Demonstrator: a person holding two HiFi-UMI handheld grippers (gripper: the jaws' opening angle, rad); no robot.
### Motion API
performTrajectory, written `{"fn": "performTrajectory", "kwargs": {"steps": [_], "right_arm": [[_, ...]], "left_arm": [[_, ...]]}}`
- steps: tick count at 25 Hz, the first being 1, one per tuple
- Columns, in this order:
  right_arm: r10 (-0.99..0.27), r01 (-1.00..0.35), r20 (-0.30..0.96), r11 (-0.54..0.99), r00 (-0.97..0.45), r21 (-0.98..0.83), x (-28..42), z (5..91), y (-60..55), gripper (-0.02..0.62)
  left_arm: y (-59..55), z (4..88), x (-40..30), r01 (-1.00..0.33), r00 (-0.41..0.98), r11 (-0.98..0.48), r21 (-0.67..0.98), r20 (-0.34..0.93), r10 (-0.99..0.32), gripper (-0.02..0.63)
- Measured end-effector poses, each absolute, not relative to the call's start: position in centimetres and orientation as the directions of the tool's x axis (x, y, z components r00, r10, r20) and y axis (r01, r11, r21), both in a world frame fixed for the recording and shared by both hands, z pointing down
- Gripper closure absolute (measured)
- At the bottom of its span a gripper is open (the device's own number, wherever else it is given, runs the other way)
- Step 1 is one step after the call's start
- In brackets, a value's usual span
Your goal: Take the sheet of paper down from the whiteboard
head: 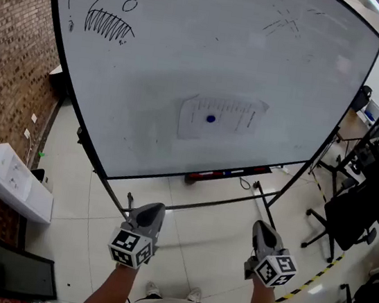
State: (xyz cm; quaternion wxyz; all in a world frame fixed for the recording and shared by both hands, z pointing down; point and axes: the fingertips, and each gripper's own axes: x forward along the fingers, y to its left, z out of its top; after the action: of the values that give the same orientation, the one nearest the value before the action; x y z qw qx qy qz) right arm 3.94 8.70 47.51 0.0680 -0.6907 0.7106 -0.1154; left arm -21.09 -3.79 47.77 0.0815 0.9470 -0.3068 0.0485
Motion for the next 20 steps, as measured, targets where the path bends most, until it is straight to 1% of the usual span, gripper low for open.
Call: {"fn": "performTrajectory", "kwargs": {"steps": [8,12,20], "right_arm": [[-0.996,-0.958,0.082,0.0,-0.024,-0.286,10.4,49.3,11.5,0.592],[-0.996,-0.966,0.066,0.043,-0.061,-0.255,12.5,48.3,11.2,0.592],[-0.988,-0.964,0.058,0.123,-0.141,-0.237,13.7,48.4,10.0,0.592]], "left_arm": [[-2.6,47.5,-15.1,-0.615,0.788,-0.78,0.118,0.122,-0.603,0.604],[-2.0,47.0,-12.6,-0.627,0.779,-0.771,0.113,0.115,-0.616,0.604],[-2.8,46.4,-9.4,-0.632,0.774,-0.77,0.088,0.107,-0.624,0.604]]}}
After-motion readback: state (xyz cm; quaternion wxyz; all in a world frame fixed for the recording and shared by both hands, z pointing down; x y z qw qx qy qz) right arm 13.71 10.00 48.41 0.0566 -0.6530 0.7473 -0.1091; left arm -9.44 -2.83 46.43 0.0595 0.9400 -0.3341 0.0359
